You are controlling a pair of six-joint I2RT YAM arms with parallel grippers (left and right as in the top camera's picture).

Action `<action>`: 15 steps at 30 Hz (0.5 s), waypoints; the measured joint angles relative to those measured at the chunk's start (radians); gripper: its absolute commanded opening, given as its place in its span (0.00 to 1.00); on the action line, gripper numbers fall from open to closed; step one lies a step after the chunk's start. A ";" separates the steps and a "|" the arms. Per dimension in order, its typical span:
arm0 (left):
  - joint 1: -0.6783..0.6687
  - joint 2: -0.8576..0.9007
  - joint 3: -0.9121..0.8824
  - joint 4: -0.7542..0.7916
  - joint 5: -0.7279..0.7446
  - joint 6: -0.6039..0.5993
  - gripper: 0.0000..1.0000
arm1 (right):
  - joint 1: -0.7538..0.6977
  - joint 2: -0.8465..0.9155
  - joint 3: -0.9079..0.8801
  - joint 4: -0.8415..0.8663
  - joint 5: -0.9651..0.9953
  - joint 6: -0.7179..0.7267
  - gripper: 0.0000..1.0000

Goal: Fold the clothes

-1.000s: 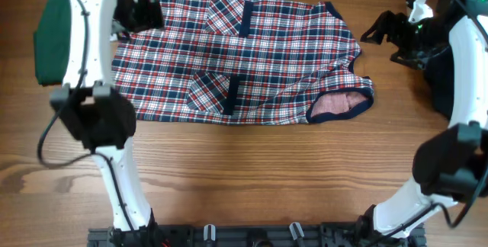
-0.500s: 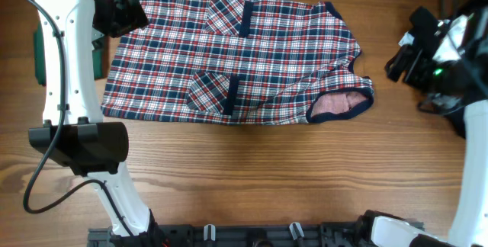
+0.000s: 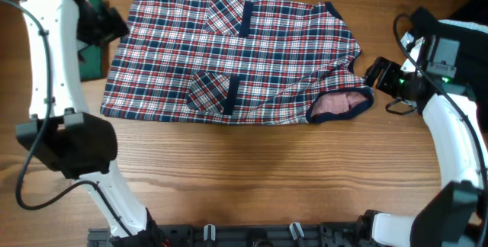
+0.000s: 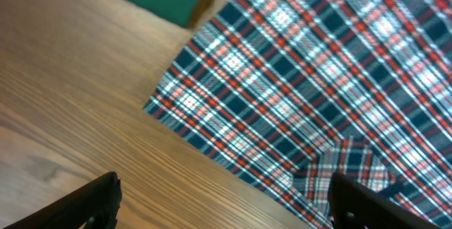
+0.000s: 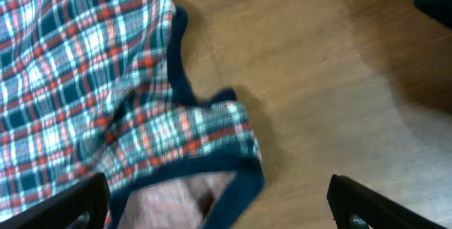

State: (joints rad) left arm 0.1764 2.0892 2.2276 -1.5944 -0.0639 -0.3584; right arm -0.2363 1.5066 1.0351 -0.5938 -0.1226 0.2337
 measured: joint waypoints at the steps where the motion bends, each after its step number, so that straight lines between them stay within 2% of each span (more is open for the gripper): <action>1: 0.011 0.000 -0.019 0.008 0.005 0.000 0.91 | 0.000 0.011 0.000 0.013 0.000 0.000 0.99; 8: 0.035 -0.002 -0.298 0.111 0.035 0.005 0.90 | 0.000 0.082 0.000 0.061 0.000 -0.028 1.00; 12: 0.034 -0.002 -0.483 0.253 0.091 0.026 0.87 | 0.000 0.105 0.000 0.084 0.000 -0.073 0.99; 15: 0.034 -0.002 -0.559 0.309 0.120 0.037 0.87 | 0.000 0.110 0.000 0.086 0.000 -0.093 0.99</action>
State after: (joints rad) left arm 0.2108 2.0876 1.6688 -1.2850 0.0559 -0.3218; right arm -0.2363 1.6169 1.0351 -0.5079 -0.1226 0.1410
